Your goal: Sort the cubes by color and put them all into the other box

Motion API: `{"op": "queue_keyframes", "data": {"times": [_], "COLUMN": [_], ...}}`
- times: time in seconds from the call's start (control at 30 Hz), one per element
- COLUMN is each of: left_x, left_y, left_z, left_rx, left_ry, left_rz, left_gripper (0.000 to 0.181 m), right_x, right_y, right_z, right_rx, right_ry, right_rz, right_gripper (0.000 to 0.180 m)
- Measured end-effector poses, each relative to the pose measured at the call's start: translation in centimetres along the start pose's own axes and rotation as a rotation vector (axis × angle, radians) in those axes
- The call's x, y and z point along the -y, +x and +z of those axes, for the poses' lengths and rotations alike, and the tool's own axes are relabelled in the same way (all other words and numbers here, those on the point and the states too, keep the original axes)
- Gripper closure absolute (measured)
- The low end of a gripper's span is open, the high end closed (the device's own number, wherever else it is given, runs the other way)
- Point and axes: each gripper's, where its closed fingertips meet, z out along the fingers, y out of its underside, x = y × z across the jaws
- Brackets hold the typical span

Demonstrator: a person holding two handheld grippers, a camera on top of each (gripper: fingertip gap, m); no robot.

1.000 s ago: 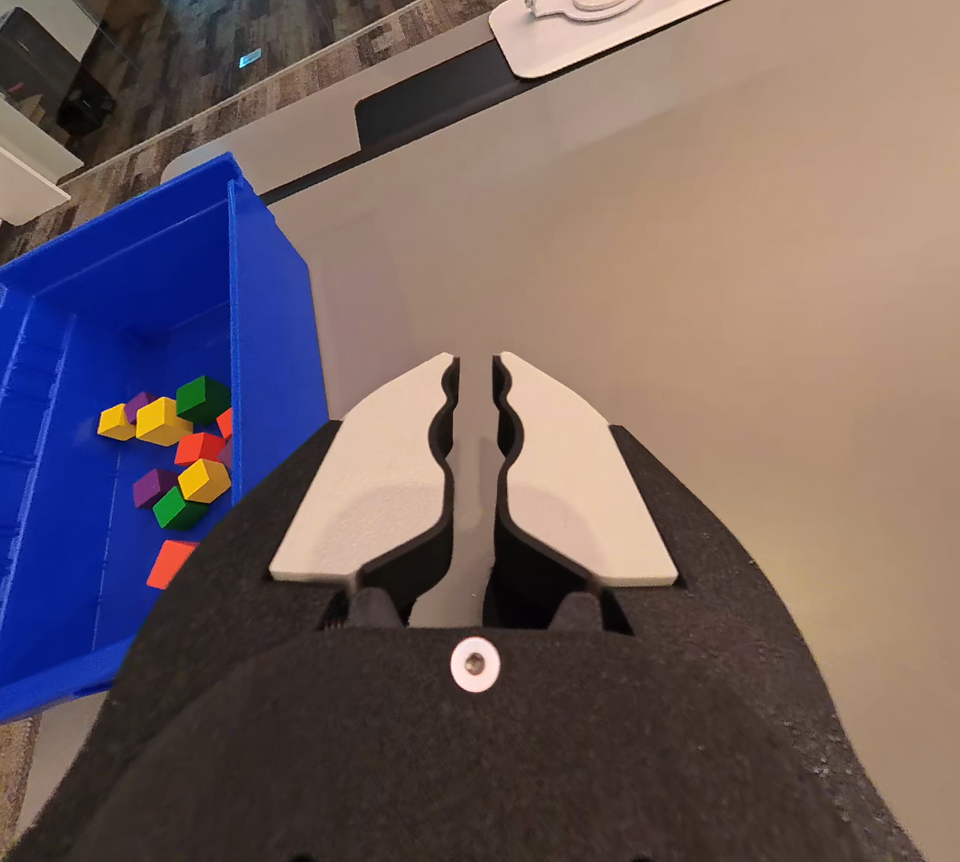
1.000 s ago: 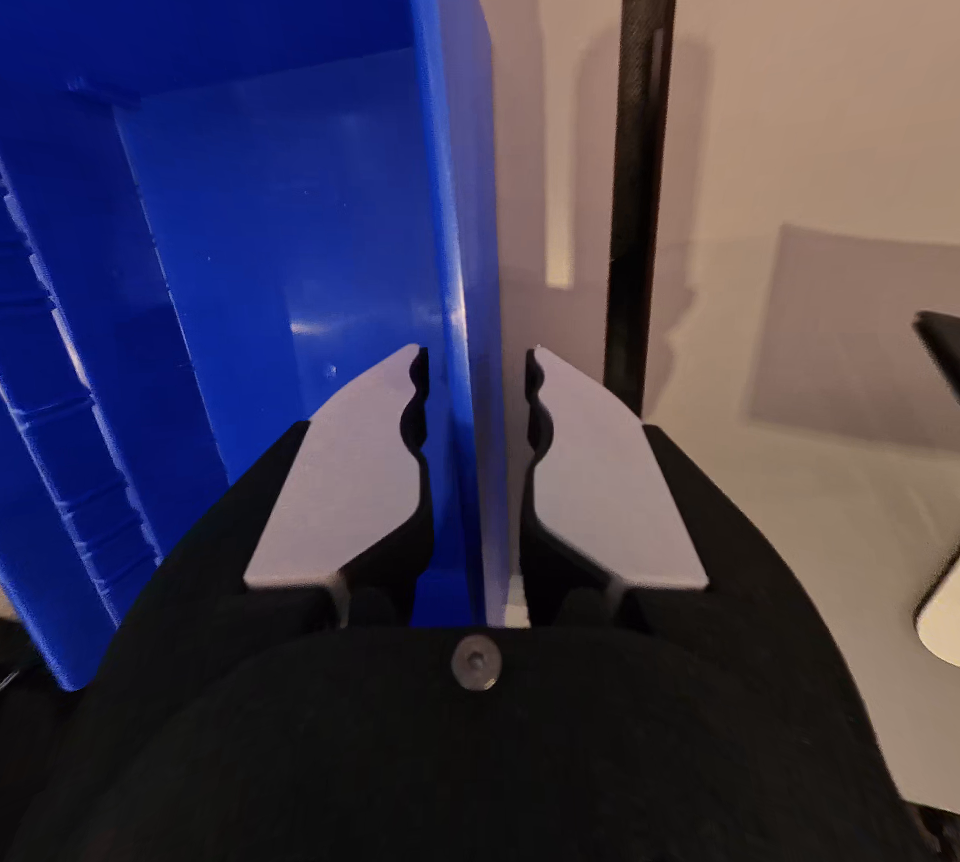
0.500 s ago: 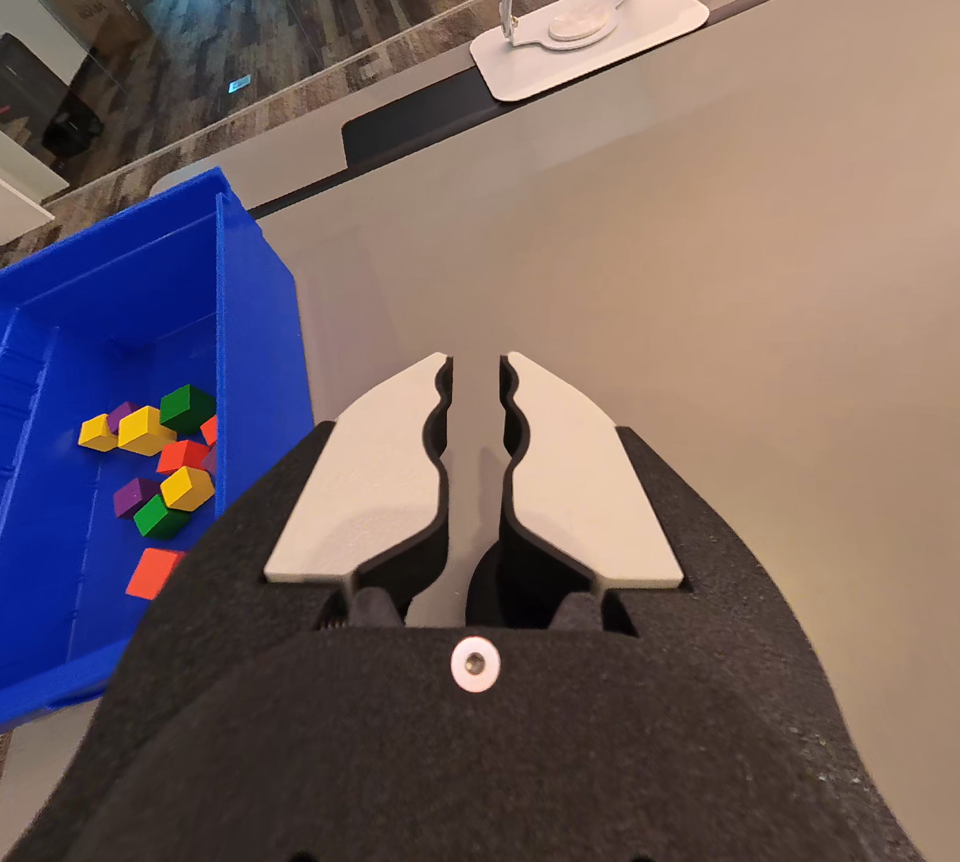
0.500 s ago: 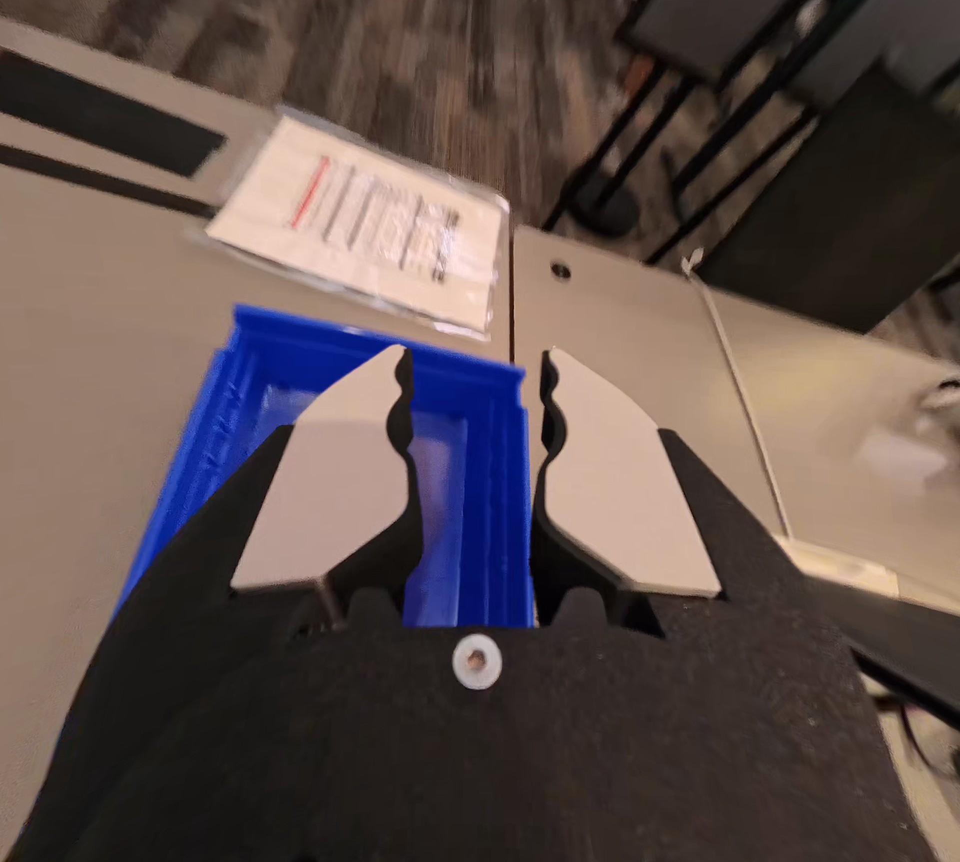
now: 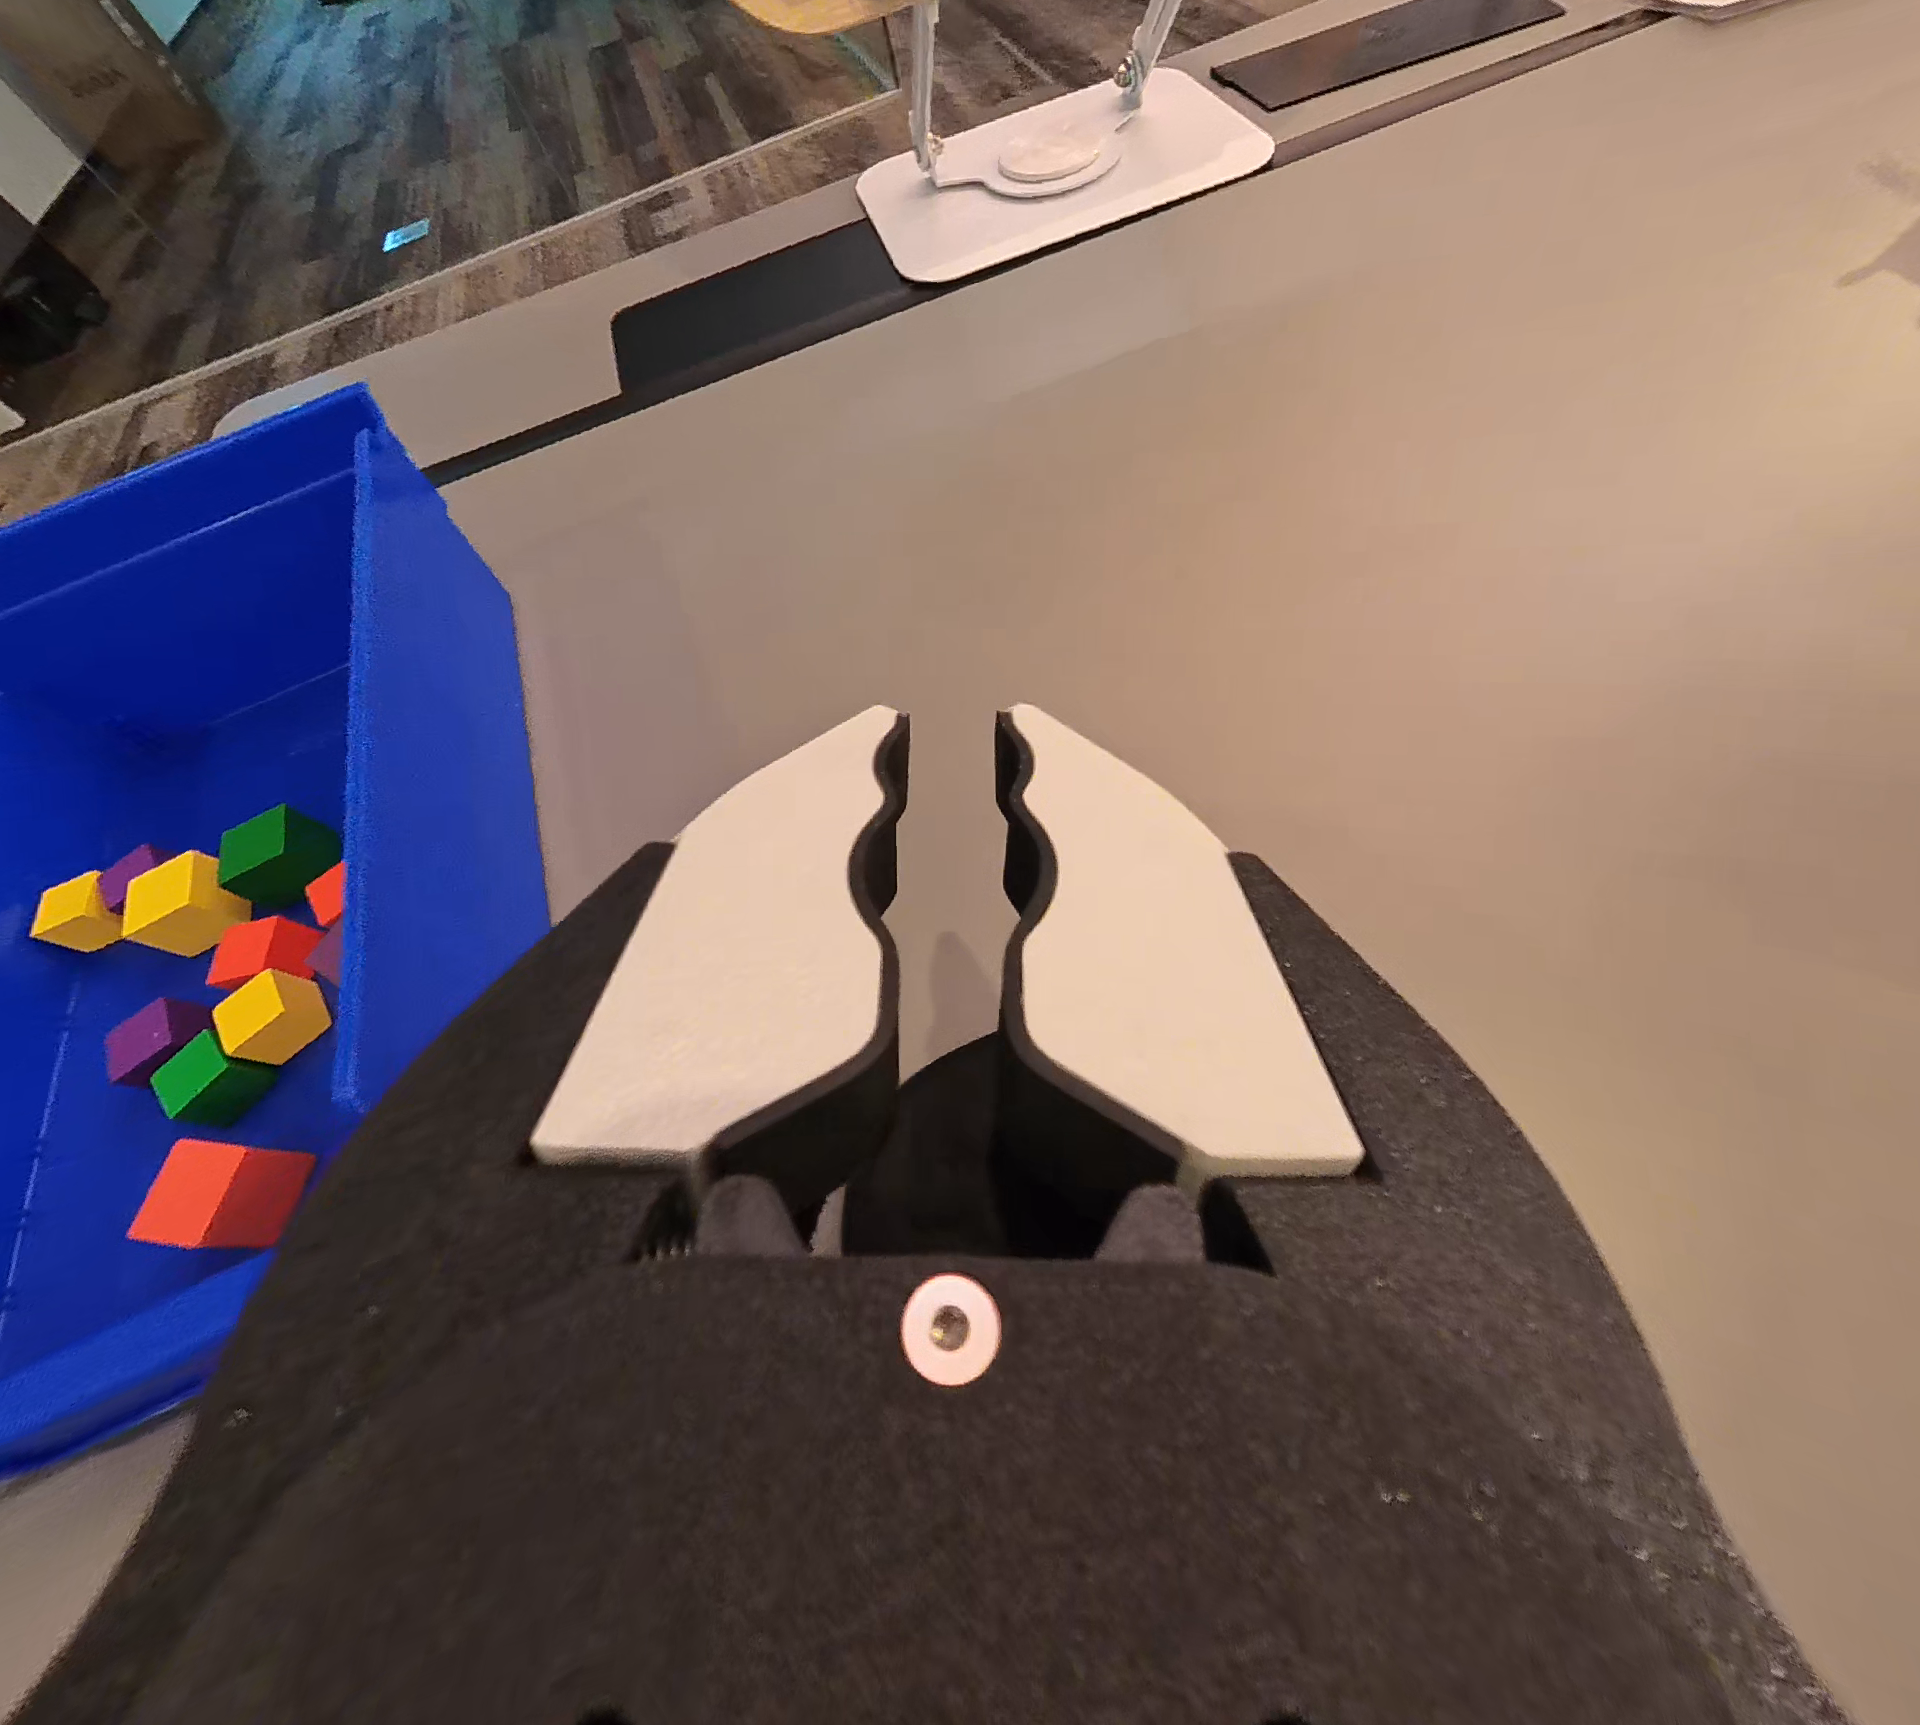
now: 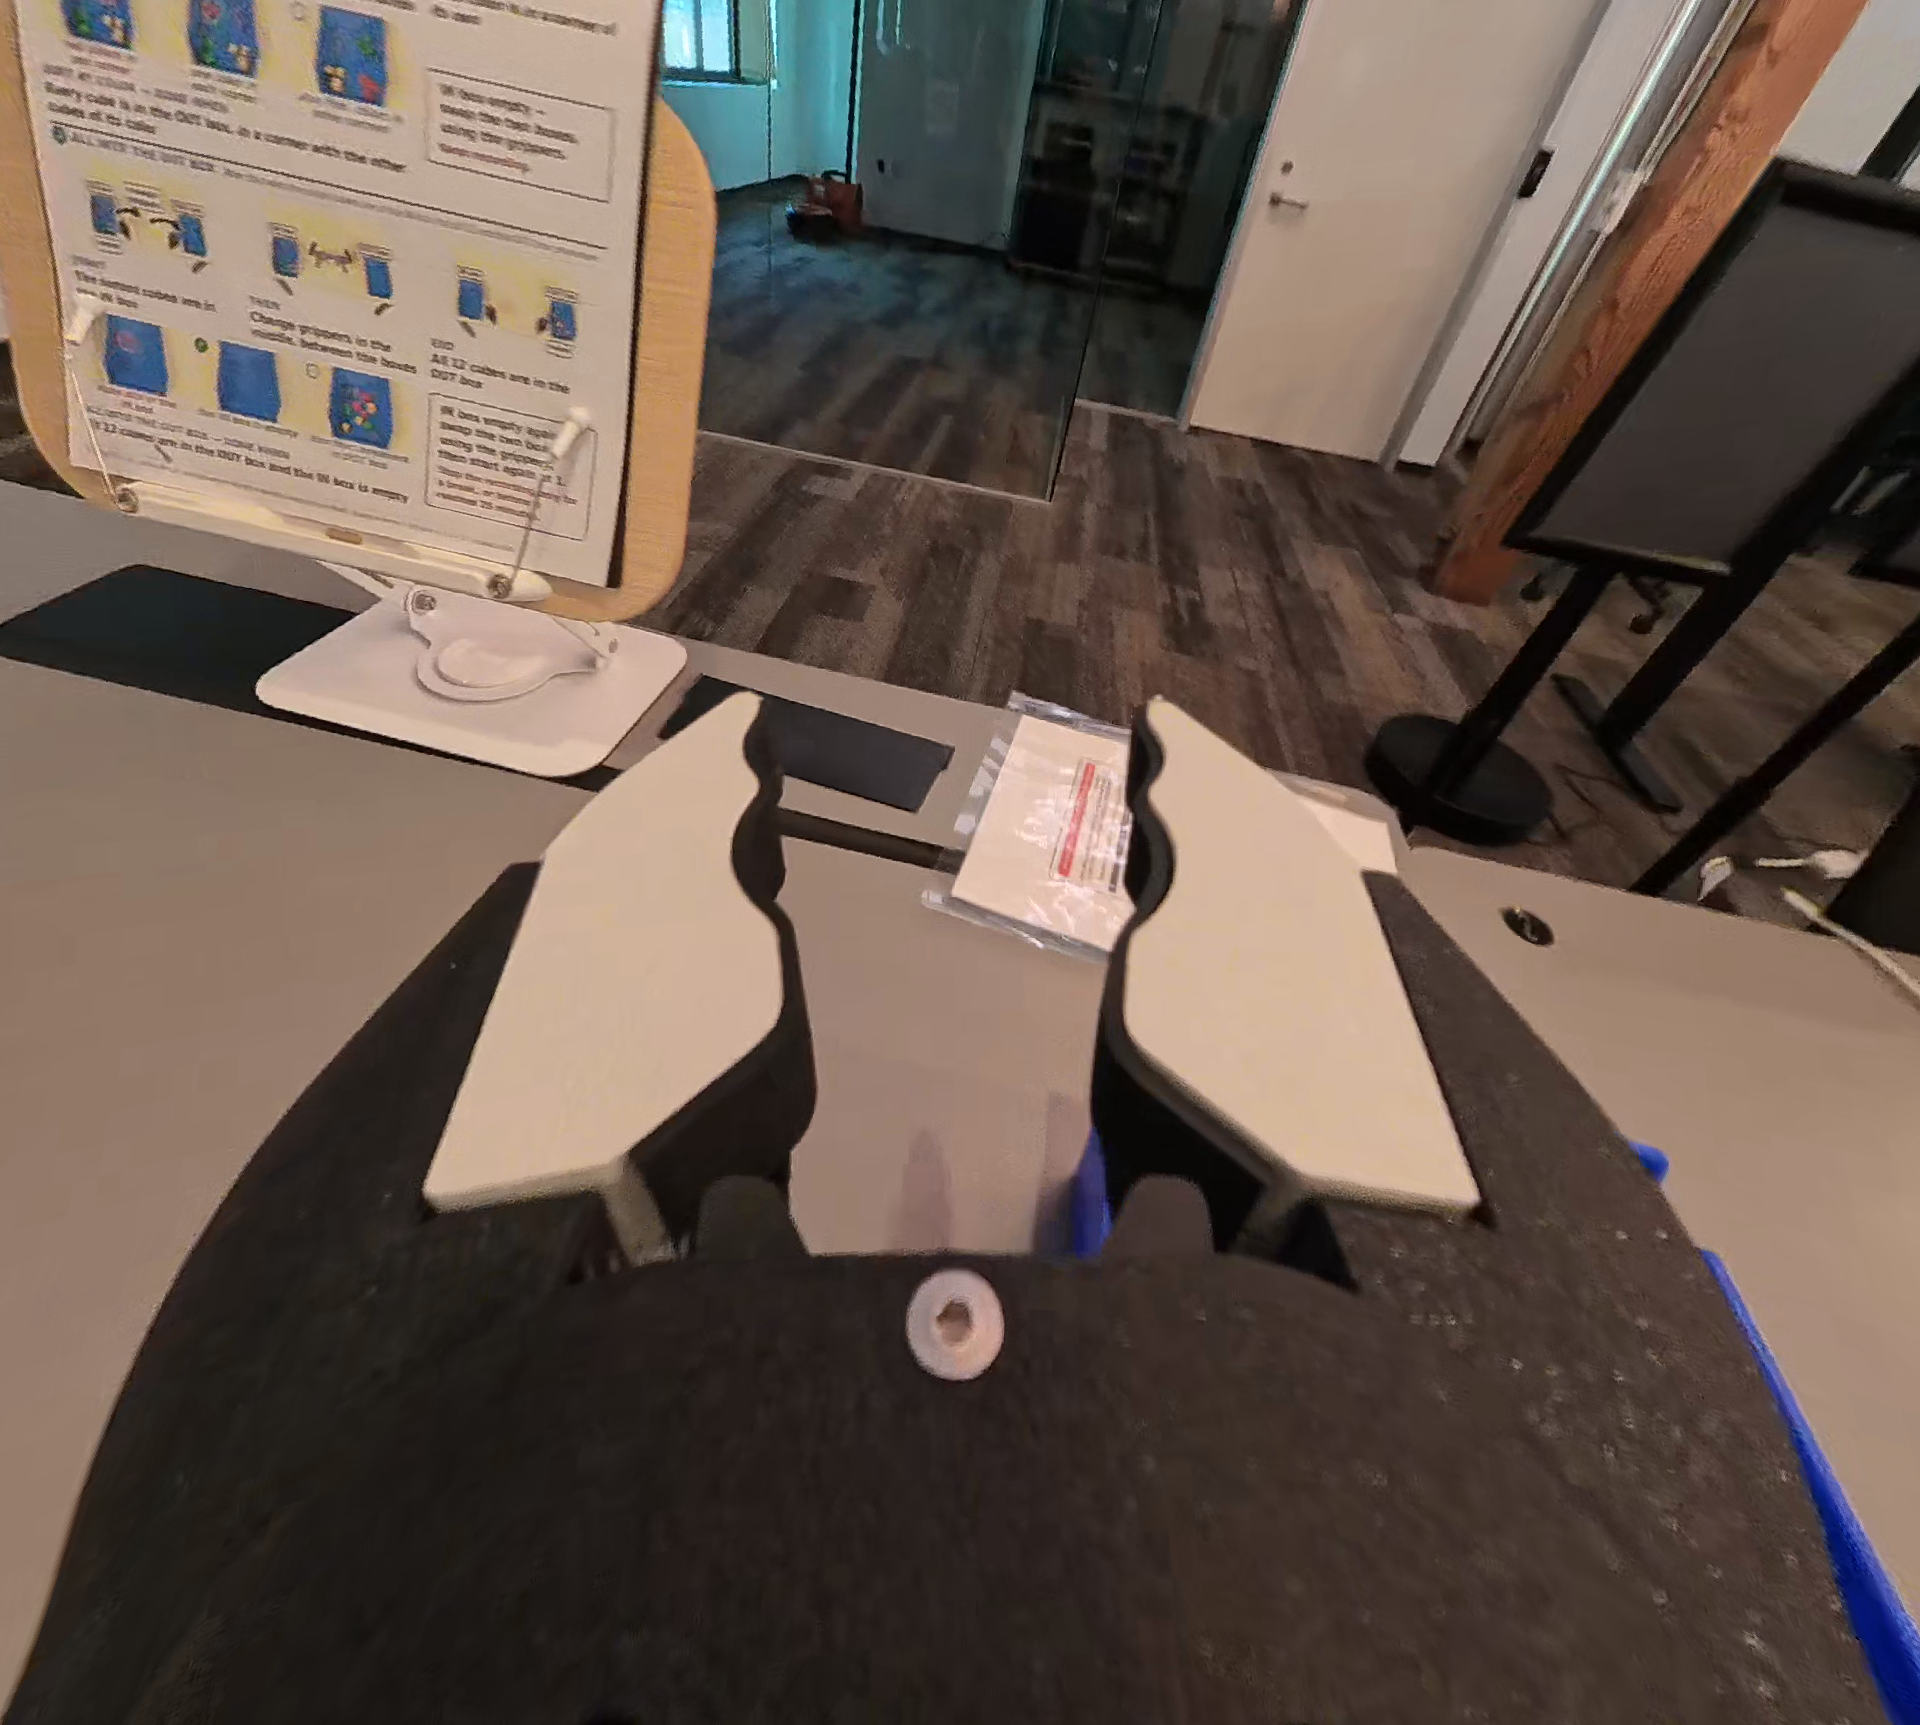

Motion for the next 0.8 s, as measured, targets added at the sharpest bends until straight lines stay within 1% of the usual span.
{"op": "queue_keyframes", "data": {"times": [0.1,0.17,0.27,0.33,0.4,0.47,0.5,0.57,0.63,0.7,0.8], "left_x": [0.4,0.8,1.6,1.9,1.8,1.4,1.1,0.5,-0.1,-0.7,-1.9], "left_y": [0.6,0.7,0.3,-0.3,-1.2,-2.5,-3.3,-5.1,-7.1,-8.9,-10.0], "left_z": [0.4,0.7,0.6,0.3,0.0,-0.5,-0.8,-1.4,-2.2,-3.0,-3.1], "left_rx": [-0.014,-0.009,0.019,0.048,0.082,0.136,0.167,0.226,0.29,0.342,0.349], "left_ry": [0.005,0.01,0.029,0.042,0.05,0.046,0.045,0.044,0.047,0.049,0.041], "left_rz": [0.015,0.025,0.032,0.026,0.012,-0.006,-0.018,-0.054,-0.115,-0.197,-0.297], "left_gripper": [0.165,0.165,0.164,0.164,0.164,0.163,0.163,0.162,0.16,0.158,0.153], "right_x": [1.0,1.6,2.2,1.3,0.1,-1.1,-1.6,-3.3,-4.5,-4.7,-4.7], "right_y": [-2.7,-3.8,-5.2,-5.7,-6.2,-6.4,-6.4,-6.2,-6.6,-7.4,-8.5], "right_z": [0.3,0.8,1.8,2.8,3.6,4.3,4.7,5.6,6.2,6.6,7.1], "right_rx": [-0.003,-0.015,-0.001,0.004,0.024,0.025,0.014,0.003,0.024,0.064,0.1], "right_ry": [0.031,0.044,0.083,0.052,0.023,0.027,0.023,-0.046,-0.091,-0.085,-0.095], "right_rz": [-0.078,-0.114,-0.09,-0.061,-0.009,0.012,0.004,-0.013,0.014,0.065,0.114], "right_gripper": [0.118,0.112,0.103,0.1,0.103,0.111,0.111,0.11,0.11,0.113,0.114]}}
